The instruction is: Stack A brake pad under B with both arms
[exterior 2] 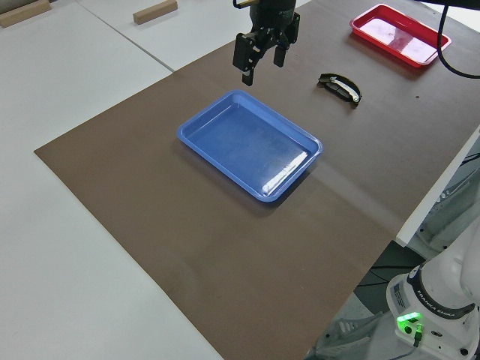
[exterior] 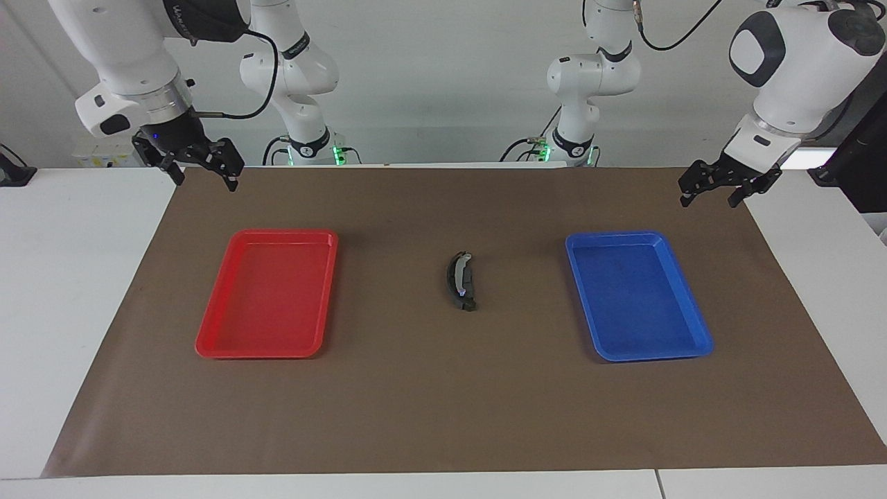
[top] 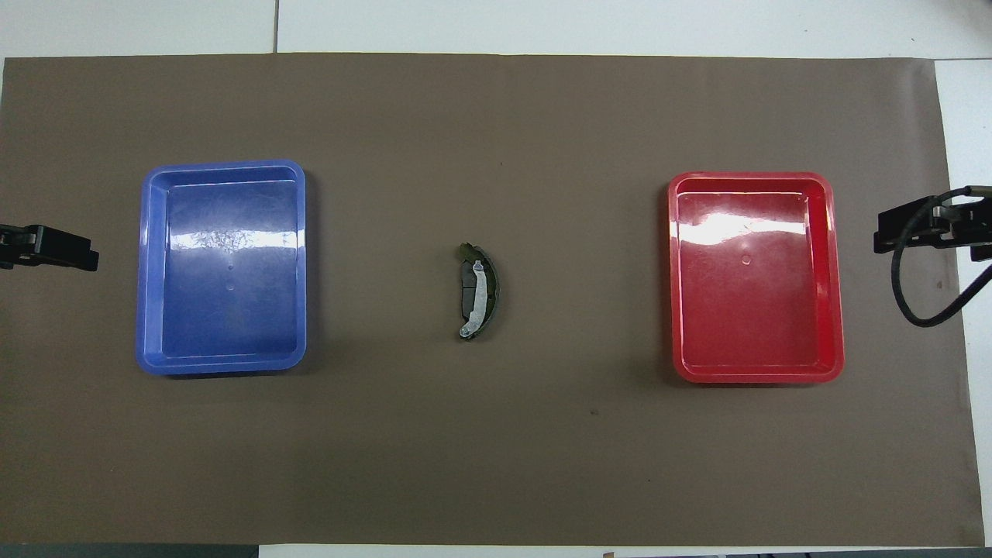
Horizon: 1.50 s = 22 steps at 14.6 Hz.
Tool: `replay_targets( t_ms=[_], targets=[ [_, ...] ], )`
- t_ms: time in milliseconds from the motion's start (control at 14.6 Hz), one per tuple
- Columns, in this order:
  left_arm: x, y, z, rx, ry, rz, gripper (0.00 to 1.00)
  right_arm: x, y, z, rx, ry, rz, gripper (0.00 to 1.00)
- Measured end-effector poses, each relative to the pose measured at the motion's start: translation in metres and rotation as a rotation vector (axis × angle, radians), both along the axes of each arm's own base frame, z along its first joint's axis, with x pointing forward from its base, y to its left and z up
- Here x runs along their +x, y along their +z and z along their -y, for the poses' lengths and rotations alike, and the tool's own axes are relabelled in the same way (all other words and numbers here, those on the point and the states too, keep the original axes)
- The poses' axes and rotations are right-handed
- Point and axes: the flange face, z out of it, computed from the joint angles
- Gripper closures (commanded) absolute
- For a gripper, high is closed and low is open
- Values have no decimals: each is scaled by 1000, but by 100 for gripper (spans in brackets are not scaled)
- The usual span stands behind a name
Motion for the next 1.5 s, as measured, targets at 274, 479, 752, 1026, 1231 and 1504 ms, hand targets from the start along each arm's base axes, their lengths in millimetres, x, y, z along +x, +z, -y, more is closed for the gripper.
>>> replay_targets(
  t_ms=[274, 479, 752, 1026, 1231, 1504],
  targets=[
    [0, 0, 0, 0, 0, 0, 1, -3, 11, -7, 46, 6, -16, 1],
    [0, 0, 0, 0, 0, 0, 1, 0, 8, -10, 51, 10, -23, 1],
    [0, 0, 0, 0, 0, 0, 1, 1, 4, -11, 38, 15, -29, 1],
    [0, 0, 0, 0, 0, 0, 1, 1, 4, -16, 32, 27, -30, 1],
    [0, 0, 0, 0, 0, 0, 1, 1, 4, -17, 31, 27, -30, 1],
    [0, 0, 0, 0, 0, 0, 1, 1, 4, -17, 31, 27, -30, 1]
  ],
)
